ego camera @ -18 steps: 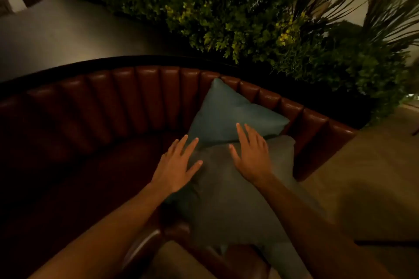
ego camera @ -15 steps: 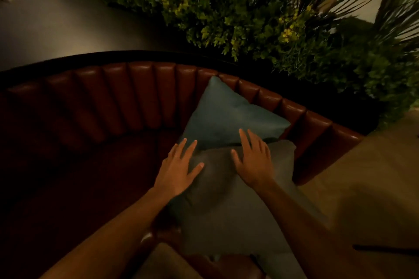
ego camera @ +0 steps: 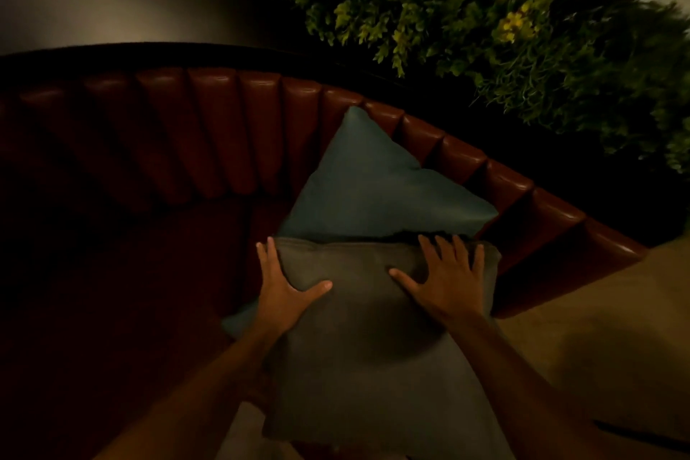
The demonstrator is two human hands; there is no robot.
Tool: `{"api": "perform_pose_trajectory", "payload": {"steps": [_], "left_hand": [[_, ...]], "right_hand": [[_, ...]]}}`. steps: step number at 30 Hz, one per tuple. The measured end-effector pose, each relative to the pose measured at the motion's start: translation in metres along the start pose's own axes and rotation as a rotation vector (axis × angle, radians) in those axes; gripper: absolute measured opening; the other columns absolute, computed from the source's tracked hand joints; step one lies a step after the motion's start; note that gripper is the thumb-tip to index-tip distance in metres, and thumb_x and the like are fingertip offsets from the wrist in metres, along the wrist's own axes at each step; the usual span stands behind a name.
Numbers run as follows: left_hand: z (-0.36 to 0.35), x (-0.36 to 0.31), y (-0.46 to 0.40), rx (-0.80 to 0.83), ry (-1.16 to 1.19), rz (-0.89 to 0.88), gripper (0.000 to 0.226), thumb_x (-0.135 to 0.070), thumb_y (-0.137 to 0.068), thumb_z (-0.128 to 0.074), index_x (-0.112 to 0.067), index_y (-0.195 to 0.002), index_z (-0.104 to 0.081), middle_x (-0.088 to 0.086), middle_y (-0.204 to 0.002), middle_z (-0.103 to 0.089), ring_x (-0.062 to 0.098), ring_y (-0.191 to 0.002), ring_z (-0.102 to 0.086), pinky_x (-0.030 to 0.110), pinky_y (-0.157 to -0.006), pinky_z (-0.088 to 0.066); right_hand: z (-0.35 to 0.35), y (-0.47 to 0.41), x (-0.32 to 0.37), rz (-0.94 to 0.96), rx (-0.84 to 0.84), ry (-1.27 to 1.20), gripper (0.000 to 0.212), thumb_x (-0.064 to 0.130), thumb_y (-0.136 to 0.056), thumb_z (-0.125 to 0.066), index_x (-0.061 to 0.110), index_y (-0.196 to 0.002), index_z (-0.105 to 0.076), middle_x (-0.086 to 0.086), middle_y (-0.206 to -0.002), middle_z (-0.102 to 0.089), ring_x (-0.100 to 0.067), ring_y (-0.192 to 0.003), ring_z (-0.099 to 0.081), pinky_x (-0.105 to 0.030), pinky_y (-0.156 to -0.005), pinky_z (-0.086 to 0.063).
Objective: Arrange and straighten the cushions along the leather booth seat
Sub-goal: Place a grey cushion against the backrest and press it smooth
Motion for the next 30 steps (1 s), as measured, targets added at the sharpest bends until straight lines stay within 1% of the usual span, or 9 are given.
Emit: {"api": "perform_pose_trajectory", "payload": {"steps": [2, 5, 6, 8, 11, 14, 18, 24, 30], "left_hand": [[0.004, 0.002, -0.002, 0.008, 0.109, 0.136, 0.153, -0.049, -0.054, -0.095, -0.034, -0.158, 0.016, 0.010, -0.169, 0.009, 0.028, -0.155, -0.012, 0.045, -0.124, -0.022], [0.011, 0.012, 0.000, 0.074, 0.184, 0.215, 0.151, -0.049, -0.054, -0.096, -0.040, -0.157, 0.014, 0.011, -0.162, -0.032, 0.034, -0.143, -0.040, 0.047, -0.117, -0.035], [0.016, 0.015, 0.002, 0.078, 0.192, 0.214, 0.149, -0.051, -0.053, -0.096, -0.040, -0.158, 0.009, 0.011, -0.158, -0.038, 0.035, -0.140, -0.044, 0.049, -0.116, -0.037], [0.027, 0.018, 0.007, 0.065, 0.186, 0.206, 0.142, -0.054, -0.051, -0.095, -0.036, -0.159, -0.005, 0.009, -0.155, -0.043, 0.034, -0.137, -0.046, 0.051, -0.114, -0.040], [0.053, 0.025, 0.022, 0.040, 0.191, 0.191, 0.114, -0.056, -0.054, -0.093, -0.023, -0.149, -0.039, 0.003, -0.141, -0.056, 0.026, -0.127, -0.056, 0.045, -0.107, -0.048], [0.093, 0.032, 0.040, -0.010, 0.270, 0.158, 0.098, -0.069, -0.046, -0.089, -0.025, -0.129, -0.060, -0.003, -0.124, -0.068, 0.019, -0.114, -0.067, 0.042, -0.097, -0.056], [0.178, 0.039, 0.068, -0.142, 0.329, 0.082, 0.068, -0.047, -0.063, -0.092, -0.027, -0.120, -0.062, -0.006, -0.118, -0.070, 0.016, -0.109, -0.067, 0.038, -0.095, -0.057], [0.346, 0.072, 0.139, -0.401, 0.340, -0.013, 0.077, -0.037, -0.071, -0.090, -0.022, -0.138, -0.055, -0.011, -0.119, -0.063, 0.011, -0.109, -0.061, 0.027, -0.091, -0.050], [0.514, 0.135, 0.244, -0.663, 0.245, -0.015, 0.076, -0.045, -0.075, -0.086, -0.022, -0.140, -0.055, -0.004, -0.130, -0.065, 0.014, -0.116, -0.061, 0.030, -0.099, -0.049]], "right_hand": [[0.004, -0.005, -0.006, -0.001, 0.043, 0.015, 0.111, 0.100, -0.072, -0.005, 0.036, -0.158, -0.034, -0.004, -0.158, -0.042, -0.030, -0.153, -0.022, -0.058, -0.122, 0.010], [0.004, -0.005, -0.004, 0.014, 0.042, 0.086, 0.108, 0.100, -0.070, -0.014, 0.030, -0.138, -0.059, -0.007, -0.135, -0.058, -0.035, -0.133, -0.044, -0.062, -0.120, -0.007], [0.003, -0.002, -0.003, 0.042, -0.010, 0.097, 0.102, 0.099, -0.073, -0.018, 0.026, -0.123, -0.069, -0.007, -0.122, -0.063, -0.035, -0.122, -0.051, -0.062, -0.116, -0.016], [0.002, 0.006, 0.002, 0.114, -0.116, 0.109, 0.094, 0.095, -0.081, -0.016, 0.021, -0.092, -0.072, -0.005, -0.095, -0.065, -0.033, -0.098, -0.059, -0.056, -0.101, -0.034], [0.013, 0.021, 0.018, 0.193, -0.227, 0.093, 0.084, 0.085, -0.091, -0.014, 0.019, -0.073, -0.064, -0.003, -0.076, -0.062, -0.030, -0.080, -0.059, -0.046, -0.082, -0.037], [0.035, 0.033, 0.051, 0.279, -0.363, 0.068, 0.066, 0.074, -0.093, -0.033, 0.019, -0.069, -0.062, -0.003, -0.070, -0.062, -0.030, -0.076, -0.059, -0.044, -0.079, -0.036], [0.069, 0.053, 0.127, 0.372, -0.475, 0.038, 0.059, 0.070, -0.094, -0.040, 0.021, -0.069, -0.061, -0.003, -0.071, -0.062, -0.029, -0.078, -0.056, -0.044, -0.079, -0.036], [0.116, 0.109, 0.284, 0.545, -0.616, -0.062, 0.057, 0.066, -0.096, -0.044, 0.017, -0.071, -0.060, -0.006, -0.072, -0.060, -0.031, -0.078, -0.054, -0.046, -0.079, -0.035], [0.155, 0.193, 0.458, 0.751, -0.673, -0.192, 0.057, 0.065, -0.099, -0.043, 0.017, -0.076, -0.063, -0.004, -0.075, -0.061, -0.029, -0.082, -0.052, -0.045, -0.080, -0.033]]}}
Point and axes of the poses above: each hand's wrist, its own y-axis away from the middle knuckle, its own z-axis out of the back of the hand, x = y × z, the point moved 1 cm from there along -y, towards the middle knuckle
